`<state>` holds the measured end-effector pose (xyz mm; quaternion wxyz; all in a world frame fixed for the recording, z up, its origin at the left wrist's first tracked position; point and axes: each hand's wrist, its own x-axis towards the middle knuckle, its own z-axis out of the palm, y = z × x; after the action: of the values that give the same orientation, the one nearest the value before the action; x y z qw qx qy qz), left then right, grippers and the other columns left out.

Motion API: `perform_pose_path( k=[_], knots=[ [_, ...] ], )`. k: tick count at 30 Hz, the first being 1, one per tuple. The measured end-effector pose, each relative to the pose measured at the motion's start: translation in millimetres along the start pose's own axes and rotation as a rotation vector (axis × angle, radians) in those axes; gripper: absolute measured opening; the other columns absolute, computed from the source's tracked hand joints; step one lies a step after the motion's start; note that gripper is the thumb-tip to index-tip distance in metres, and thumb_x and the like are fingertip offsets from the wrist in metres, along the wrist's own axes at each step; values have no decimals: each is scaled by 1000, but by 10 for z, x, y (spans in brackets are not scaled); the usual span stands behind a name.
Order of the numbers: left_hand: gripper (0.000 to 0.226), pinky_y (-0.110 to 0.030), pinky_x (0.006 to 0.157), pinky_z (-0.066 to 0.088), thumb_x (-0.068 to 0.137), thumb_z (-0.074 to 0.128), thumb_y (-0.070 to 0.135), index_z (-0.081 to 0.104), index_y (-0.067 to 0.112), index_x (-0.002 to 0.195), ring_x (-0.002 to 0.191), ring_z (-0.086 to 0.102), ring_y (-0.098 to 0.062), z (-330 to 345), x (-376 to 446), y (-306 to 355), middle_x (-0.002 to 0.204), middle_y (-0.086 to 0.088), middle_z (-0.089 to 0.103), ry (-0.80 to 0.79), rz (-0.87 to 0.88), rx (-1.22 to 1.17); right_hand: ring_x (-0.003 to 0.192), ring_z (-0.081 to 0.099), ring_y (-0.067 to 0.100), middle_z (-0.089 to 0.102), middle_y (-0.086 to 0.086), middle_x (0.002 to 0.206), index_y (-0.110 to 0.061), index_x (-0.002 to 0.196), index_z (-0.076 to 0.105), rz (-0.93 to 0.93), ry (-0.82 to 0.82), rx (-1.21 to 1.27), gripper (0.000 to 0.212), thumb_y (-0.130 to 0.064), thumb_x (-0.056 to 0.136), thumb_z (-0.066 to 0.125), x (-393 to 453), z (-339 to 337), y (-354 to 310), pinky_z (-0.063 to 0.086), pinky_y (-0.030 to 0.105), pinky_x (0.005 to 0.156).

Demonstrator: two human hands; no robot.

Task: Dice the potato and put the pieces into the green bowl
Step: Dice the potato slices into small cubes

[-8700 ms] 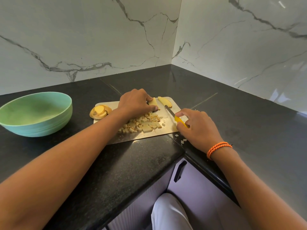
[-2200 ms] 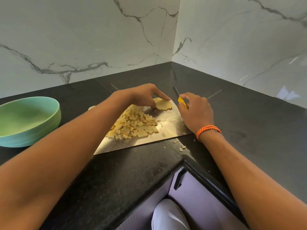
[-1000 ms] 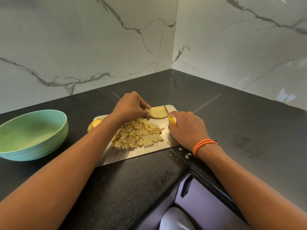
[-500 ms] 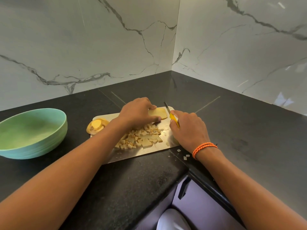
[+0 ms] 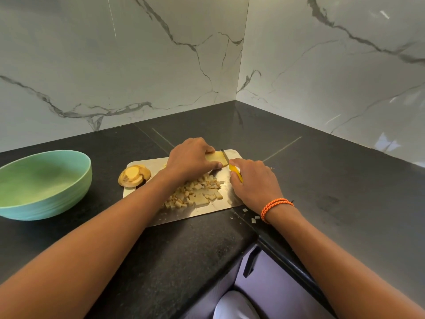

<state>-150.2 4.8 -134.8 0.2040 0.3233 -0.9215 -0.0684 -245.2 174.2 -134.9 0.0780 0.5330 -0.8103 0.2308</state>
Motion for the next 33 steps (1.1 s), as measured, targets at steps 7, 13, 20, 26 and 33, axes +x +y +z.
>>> perform_pose_path(
  k=[7,13,20,26,33],
  knots=[
    [55,-26,65,36,89,72,64,74,30,132,110,62,-13,-14,-30,56,124,12,70,22,-14,22,105,63,28,68,7,120,-24,141,57,-3,-77,5,40,-32,103,49,-88,-55,27,55,43,89],
    [53,-25,65,39,91,69,63,74,28,131,105,63,-14,-39,-36,88,120,10,70,14,-48,58,92,64,25,70,6,108,-30,142,55,-6,-95,47,41,-34,102,50,-405,-174,125,57,46,84],
    [56,-31,81,44,90,71,64,71,30,135,116,59,-13,-61,-35,24,131,11,66,-15,-43,2,71,60,22,64,0,76,-28,142,57,1,31,96,42,-34,101,50,-435,-261,167,58,44,75],
    [57,-29,73,47,86,76,63,74,28,132,96,61,-7,-66,-19,-36,126,11,73,-17,-60,-70,81,65,22,73,4,94,-27,141,58,36,52,108,43,-37,100,50,-80,-129,63,59,43,80],
    [54,-28,73,46,86,77,62,75,30,129,101,60,-6,-40,3,-90,126,12,72,-14,-44,-115,89,64,24,72,6,105,-29,143,55,19,29,43,43,-38,103,45,82,47,-14,58,42,80]
  ],
)
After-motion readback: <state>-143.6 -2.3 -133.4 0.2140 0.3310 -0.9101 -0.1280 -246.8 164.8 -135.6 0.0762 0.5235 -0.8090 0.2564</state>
